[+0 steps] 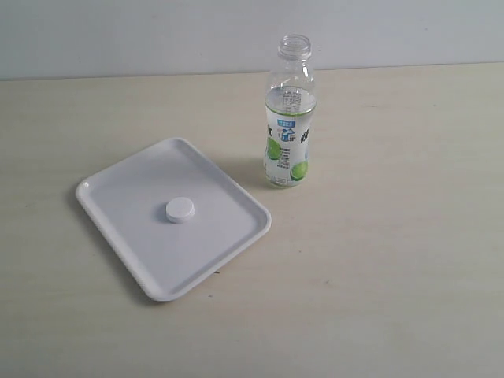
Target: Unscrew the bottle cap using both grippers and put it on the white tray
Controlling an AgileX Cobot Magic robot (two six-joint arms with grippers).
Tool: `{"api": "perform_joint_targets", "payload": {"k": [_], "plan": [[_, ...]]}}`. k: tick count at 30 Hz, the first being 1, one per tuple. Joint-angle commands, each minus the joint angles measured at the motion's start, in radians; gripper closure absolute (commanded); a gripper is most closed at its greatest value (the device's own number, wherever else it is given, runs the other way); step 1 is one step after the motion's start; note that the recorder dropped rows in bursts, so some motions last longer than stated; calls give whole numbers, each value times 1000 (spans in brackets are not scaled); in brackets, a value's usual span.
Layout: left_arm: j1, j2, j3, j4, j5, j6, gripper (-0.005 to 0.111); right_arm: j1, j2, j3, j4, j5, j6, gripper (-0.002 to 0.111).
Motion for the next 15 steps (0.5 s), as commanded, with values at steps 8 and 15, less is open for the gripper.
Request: {"api": "perform_joint_targets", "payload": {"k": [8,15], "plan": [[0,-2,-1,-7,0,68,107,-6,-7,5,0,-3,-9,108],[49,-59,-1,-7,84,329,107,-6,-7,5,0,-3,-9,108]]}}
